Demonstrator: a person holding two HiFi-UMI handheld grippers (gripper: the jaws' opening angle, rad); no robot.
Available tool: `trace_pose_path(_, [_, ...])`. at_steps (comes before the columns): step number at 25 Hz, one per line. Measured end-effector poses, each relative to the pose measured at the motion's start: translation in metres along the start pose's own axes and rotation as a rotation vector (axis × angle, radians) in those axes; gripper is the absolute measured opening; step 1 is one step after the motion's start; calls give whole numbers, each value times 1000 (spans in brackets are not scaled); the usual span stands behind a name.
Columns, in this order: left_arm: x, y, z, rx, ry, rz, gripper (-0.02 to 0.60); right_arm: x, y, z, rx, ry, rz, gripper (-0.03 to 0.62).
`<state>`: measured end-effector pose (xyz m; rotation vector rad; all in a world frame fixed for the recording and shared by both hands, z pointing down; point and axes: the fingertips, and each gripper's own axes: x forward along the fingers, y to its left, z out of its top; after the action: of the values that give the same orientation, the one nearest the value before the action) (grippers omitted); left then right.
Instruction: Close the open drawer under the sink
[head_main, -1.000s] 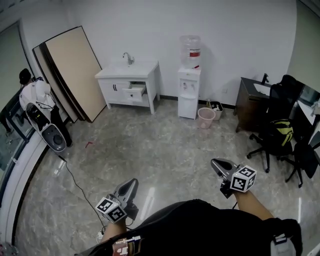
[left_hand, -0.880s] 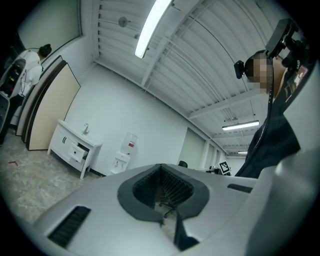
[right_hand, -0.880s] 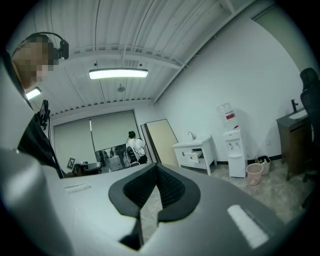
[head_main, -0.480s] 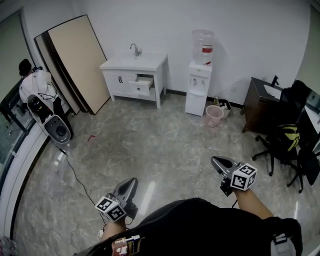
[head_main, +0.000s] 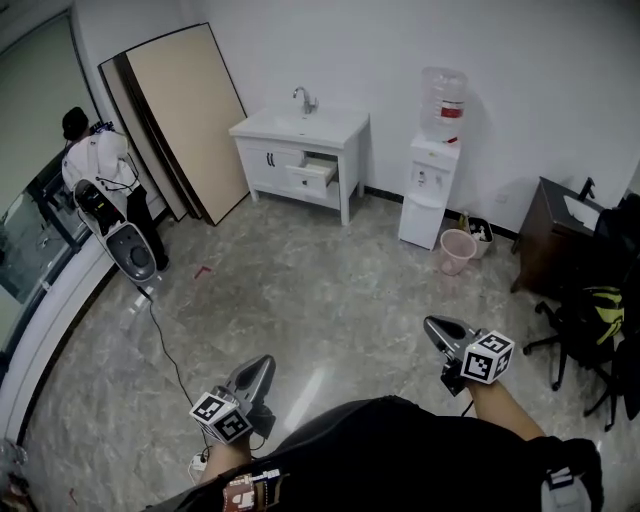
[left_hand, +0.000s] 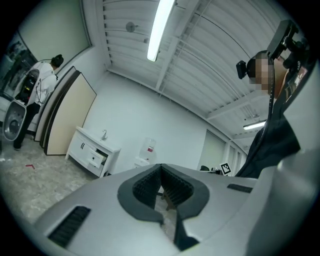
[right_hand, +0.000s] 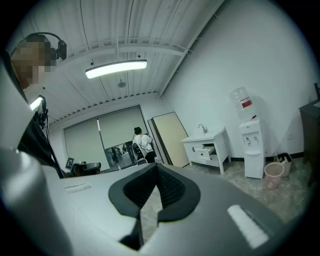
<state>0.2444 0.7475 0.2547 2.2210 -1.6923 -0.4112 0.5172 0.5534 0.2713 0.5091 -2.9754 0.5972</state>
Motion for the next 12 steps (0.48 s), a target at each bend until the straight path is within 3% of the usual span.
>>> trace_pose_path(6, [69, -14, 14, -11, -69, 55, 2, 20, -65, 50, -42, 4, 87, 2])
trace_pose_path(12, [136, -23, -7, 24, -40, 63, 2, 23, -132, 70, -29, 6, 116, 2])
